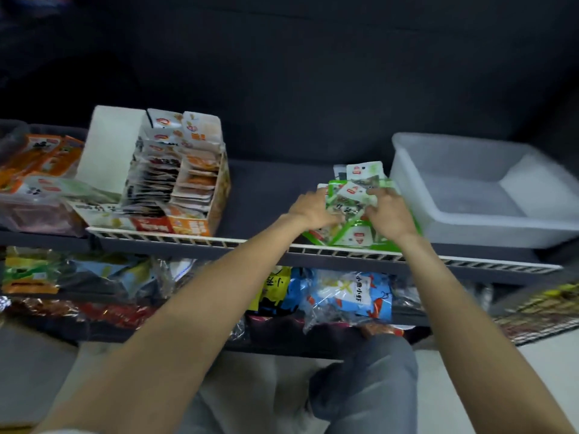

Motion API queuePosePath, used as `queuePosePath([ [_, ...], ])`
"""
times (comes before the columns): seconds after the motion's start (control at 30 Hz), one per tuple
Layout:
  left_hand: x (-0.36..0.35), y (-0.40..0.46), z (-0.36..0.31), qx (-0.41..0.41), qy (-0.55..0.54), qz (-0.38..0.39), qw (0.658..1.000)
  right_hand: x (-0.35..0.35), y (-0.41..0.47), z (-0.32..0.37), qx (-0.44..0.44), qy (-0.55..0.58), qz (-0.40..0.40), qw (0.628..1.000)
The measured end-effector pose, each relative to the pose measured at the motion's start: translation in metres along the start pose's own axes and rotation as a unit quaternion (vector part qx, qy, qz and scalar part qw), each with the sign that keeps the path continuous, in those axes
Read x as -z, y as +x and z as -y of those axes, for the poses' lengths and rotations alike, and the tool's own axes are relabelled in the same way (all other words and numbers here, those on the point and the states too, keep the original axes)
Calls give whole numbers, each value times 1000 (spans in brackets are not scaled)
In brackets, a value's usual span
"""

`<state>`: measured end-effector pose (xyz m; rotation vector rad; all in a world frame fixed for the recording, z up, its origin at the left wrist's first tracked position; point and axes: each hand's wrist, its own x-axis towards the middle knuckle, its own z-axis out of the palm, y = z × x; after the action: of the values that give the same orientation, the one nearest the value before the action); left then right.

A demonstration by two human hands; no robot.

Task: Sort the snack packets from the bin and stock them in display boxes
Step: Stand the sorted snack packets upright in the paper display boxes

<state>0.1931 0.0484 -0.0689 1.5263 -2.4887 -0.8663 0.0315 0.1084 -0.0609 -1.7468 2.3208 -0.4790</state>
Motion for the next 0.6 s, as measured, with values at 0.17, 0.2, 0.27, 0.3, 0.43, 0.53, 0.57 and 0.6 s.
queuePosePath([
  [0.17, -18, 15, 4, 29, -19, -5, 999, 1, 19, -14, 11, -11, 27, 1000],
  [0.2, -14, 13, 9, 34, -44, -15, 998, 2, 22, -16, 13, -16, 30, 999],
  [0.27, -8, 10, 24, 41, -73, -52, 995, 1, 27, -20, 22, -26, 24, 999],
  [0.3, -5, 9, 33, 39, -83, -72, 993, 1, 30, -21, 22, -25, 14, 999],
  [0.43, 3, -6, 54, 0, -178, -133, 975, 5, 39, -14, -61, 9, 0, 998],
  [0.53, 10, -26, 58, -38, -237, -175, 955, 9, 43, -10, -84, 4, 22, 996],
  [0.57, 13, -33, 58, -55, -242, -187, 950, 9, 45, -9, -85, 7, 31, 996],
  [0.6, 17, -40, 59, -71, -240, -198, 948, 9, 46, -9, -90, 18, 41, 995],
])
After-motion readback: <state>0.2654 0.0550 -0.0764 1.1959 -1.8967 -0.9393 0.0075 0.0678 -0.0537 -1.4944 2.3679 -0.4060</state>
